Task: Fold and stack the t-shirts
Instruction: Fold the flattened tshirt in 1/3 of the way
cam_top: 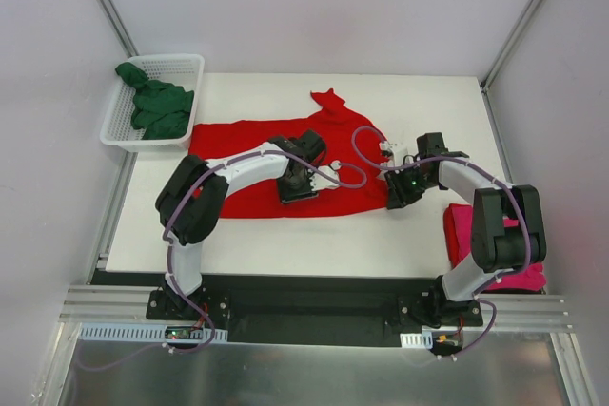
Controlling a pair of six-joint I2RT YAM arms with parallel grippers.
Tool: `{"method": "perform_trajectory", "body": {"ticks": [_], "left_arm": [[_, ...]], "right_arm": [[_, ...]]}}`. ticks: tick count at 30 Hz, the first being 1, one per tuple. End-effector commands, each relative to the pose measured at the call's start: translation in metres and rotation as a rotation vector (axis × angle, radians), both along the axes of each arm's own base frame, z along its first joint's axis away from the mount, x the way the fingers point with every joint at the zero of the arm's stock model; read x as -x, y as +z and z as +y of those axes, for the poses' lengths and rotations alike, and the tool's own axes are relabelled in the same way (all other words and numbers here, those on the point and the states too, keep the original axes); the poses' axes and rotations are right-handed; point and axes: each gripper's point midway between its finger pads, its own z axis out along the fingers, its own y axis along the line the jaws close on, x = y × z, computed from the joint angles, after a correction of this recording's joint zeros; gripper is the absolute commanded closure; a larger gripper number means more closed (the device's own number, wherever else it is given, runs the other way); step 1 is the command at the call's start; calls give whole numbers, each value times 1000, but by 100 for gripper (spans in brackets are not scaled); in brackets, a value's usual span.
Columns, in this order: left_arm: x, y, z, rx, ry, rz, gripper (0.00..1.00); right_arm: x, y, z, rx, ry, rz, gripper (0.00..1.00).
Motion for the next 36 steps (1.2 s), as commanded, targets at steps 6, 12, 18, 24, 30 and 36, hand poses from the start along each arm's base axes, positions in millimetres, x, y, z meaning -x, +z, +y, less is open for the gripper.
{"method": "perform_trajectory", "body": {"ticks": [6, 12, 18, 24, 30, 36], "left_arm": [[-17, 0, -25, 25, -23, -7, 60], [-17, -4, -27, 28, -20, 3, 60], [-15, -8, -27, 29, -21, 13, 59], [-16, -12, -29, 27, -31, 17, 59], [-21, -16, -33, 26, -32, 13, 60], [-20, -18, -34, 27, -34, 21, 60]], "right_arm": [[0, 9, -3, 23, 38, -35, 72], [-4, 7, -2, 19, 32, -39, 73], [-6, 5, 4, 9, 30, -32, 76], [-7, 3, 9, 7, 47, -26, 76], [-8, 2, 13, 16, 56, -27, 73], [-10, 2, 12, 28, 62, -32, 83]]}}
